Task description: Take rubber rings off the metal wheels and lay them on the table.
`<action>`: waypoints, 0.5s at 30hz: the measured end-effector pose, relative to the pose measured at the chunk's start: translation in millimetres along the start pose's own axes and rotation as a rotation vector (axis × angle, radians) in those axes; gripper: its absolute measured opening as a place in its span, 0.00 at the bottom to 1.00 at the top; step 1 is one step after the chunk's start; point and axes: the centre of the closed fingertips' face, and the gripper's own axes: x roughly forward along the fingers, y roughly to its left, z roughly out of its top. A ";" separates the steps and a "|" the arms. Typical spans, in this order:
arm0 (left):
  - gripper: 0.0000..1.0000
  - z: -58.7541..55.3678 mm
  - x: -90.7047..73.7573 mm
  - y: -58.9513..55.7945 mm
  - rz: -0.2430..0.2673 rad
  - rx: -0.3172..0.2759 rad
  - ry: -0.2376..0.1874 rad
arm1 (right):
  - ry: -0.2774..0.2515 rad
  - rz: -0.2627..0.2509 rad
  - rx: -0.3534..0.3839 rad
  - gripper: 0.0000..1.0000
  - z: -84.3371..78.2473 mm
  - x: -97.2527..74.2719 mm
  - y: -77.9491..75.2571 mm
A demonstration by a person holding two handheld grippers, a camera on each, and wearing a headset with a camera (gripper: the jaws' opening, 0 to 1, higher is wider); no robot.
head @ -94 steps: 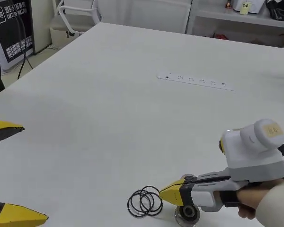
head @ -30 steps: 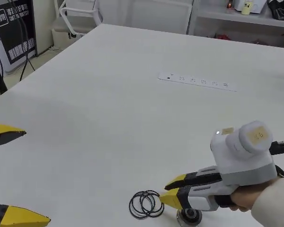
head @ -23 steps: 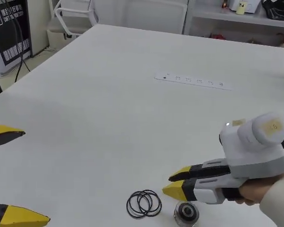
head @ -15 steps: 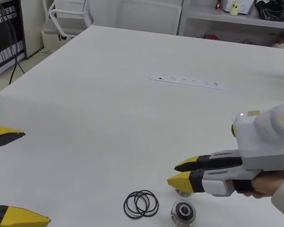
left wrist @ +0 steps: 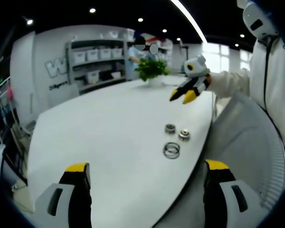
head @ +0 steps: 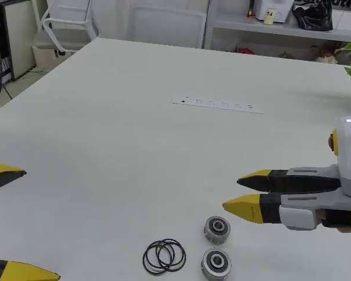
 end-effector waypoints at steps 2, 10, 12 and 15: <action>1.00 0.2 1.3 -0.4 -0.003 0.000 -0.001 | -0.014 -0.008 -0.009 0.43 2.4 -6.2 1.4; 1.00 -0.1 2.4 -0.8 -0.009 0.003 -0.001 | -0.034 -0.040 -0.059 0.56 0.7 -26.0 4.3; 1.00 -0.5 2.3 -0.4 -0.008 -0.001 -0.002 | -0.030 -0.044 -0.067 0.62 -4.1 -29.5 4.4; 1.00 -1.4 2.3 -1.1 -0.012 0.001 -0.001 | -0.027 -0.053 -0.064 0.70 -11.4 -34.6 3.7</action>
